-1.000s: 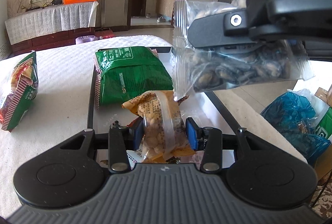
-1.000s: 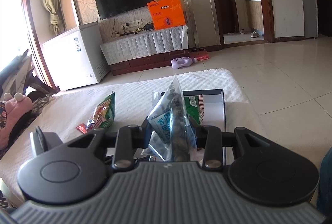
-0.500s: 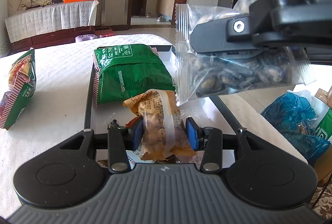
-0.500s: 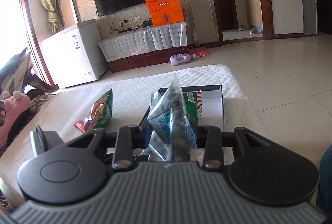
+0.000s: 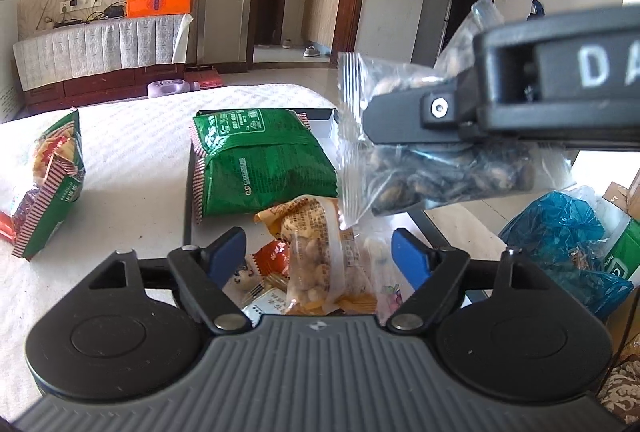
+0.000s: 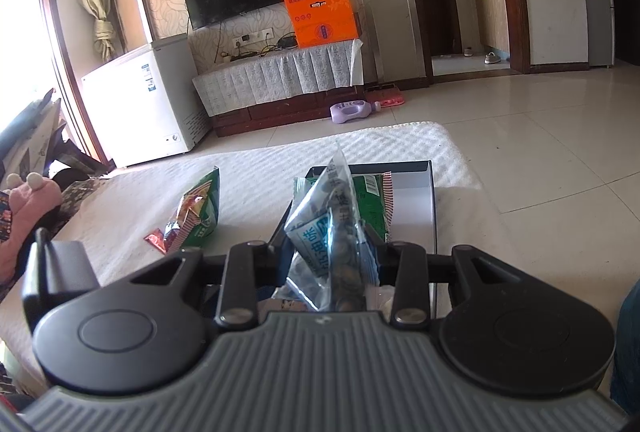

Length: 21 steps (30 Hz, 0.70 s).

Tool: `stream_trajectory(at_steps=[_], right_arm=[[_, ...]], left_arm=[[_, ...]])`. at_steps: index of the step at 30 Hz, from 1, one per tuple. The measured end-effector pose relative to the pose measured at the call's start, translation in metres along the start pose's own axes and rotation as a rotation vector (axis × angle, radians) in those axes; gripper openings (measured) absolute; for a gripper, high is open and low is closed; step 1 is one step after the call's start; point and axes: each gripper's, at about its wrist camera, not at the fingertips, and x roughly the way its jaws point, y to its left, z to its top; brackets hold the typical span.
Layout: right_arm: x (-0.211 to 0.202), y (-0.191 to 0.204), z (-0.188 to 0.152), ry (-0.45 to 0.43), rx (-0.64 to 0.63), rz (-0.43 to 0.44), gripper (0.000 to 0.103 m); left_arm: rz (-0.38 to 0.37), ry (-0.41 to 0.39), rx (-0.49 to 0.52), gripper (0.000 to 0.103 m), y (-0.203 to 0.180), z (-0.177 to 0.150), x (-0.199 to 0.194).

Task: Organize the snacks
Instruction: 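Lower the clear candy bag into the grey box and open the right tool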

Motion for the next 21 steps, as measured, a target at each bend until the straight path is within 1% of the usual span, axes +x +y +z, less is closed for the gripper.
stream_trajectory(at_steps=[2, 8, 16, 21], right_arm=[[0.002, -0.001, -0.001, 0.003, 0.005, -0.002, 0.039], [0.010, -0.005, -0.003, 0.021, 0.019, -0.018, 0.039], [0.026, 0.004, -0.001, 0.040, 0.003, 0.000, 0.039], [0.047, 0.011, 0.002, 0.067, -0.012, 0.005, 0.039]], left_arm=[[-0.001, -0.005, 0.007, 0.087, 0.001, 0.000, -0.005], [-0.016, -0.025, 0.031, 0.089, 0.002, -0.001, -0.026], [0.005, -0.027, 0.029, 0.090, 0.013, -0.004, -0.043], [0.021, -0.029, 0.023, 0.090, 0.023, -0.004, -0.052]])
